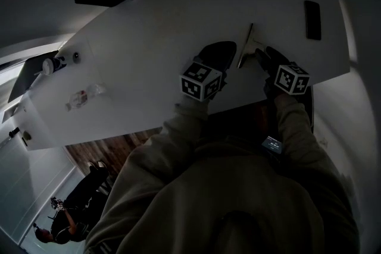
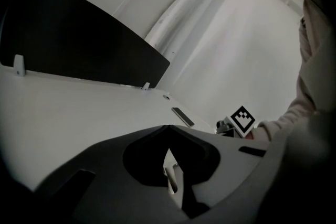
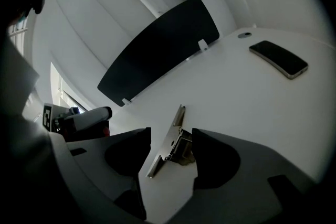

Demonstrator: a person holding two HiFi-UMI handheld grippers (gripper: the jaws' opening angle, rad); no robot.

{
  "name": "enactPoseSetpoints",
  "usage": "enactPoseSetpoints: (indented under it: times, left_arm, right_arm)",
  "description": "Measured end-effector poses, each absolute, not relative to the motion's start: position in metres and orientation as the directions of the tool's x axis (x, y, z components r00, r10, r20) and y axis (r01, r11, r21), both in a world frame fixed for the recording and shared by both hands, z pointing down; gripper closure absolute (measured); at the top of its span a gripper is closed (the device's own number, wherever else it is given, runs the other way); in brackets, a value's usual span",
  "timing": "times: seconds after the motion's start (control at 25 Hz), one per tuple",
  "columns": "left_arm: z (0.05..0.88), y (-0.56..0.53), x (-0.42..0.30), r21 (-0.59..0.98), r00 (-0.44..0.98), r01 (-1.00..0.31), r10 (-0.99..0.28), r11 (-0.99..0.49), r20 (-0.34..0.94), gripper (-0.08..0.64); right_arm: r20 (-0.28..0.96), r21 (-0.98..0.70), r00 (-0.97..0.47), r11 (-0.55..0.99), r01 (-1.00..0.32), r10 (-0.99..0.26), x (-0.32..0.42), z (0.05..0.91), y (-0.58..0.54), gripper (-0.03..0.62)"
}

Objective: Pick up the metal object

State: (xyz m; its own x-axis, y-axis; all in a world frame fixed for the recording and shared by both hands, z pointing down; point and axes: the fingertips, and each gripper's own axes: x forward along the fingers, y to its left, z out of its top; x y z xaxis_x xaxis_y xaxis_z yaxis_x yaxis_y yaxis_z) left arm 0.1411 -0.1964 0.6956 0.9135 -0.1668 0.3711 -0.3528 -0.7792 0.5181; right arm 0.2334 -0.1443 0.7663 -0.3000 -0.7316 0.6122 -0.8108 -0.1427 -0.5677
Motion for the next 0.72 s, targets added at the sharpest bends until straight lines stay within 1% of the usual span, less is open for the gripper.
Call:
enactPoseSetpoints:
  times: [0.16, 0.36, 0.4, 0.44, 0.56, 0.64, 0.72]
  left_arm:
    - [0.706, -0.192, 0.136, 0.528, 0.909, -0.363, -0.167, -0.767, 0.383, 0.566]
    - [0.699, -0.195, 0.136, 0.515, 0.910, -0.361, -0.173, -0.778, 0.377, 0.566]
    - [0.698, -0.195, 0.136, 0.514, 0.910, -0.361, -0.173, -0.778, 0.377, 0.566]
    - [0.697, -0.194, 0.136, 0.515, 0.911, -0.360, -0.172, -0.778, 0.376, 0.566]
    - [0.698, -0.190, 0.137, 0.518, 0.913, -0.351, -0.161, -0.780, 0.375, 0.566]
    - [0.697, -0.189, 0.136, 0.517, 0.911, -0.353, -0.163, -0.780, 0.378, 0.566]
    - [0.694, -0.192, 0.135, 0.514, 0.910, -0.358, -0.170, -0.779, 0.377, 0.566]
  right_arm:
    - [0.623, -0.582, -0.323, -0.146, -0.800, -0.712, 0.229, 0.777, -0.146, 0.374]
    - [0.658, -0.584, -0.346, -0.164, -0.795, -0.669, 0.227, 0.793, -0.145, 0.377]
    - [0.659, -0.588, -0.354, -0.160, -0.793, -0.664, 0.227, 0.793, -0.146, 0.400]
    - [0.651, -0.598, -0.369, -0.150, -0.787, -0.664, 0.224, 0.790, -0.147, 0.498]
    - [0.610, -0.638, -0.415, -0.109, -0.762, -0.675, 0.217, 0.776, -0.153, 0.542]
    - [0.591, -0.648, -0.419, -0.096, -0.756, -0.689, 0.215, 0.768, -0.157, 0.564]
    - [0.581, -0.643, -0.418, -0.080, -0.762, -0.698, 0.215, 0.759, -0.162, 0.569]
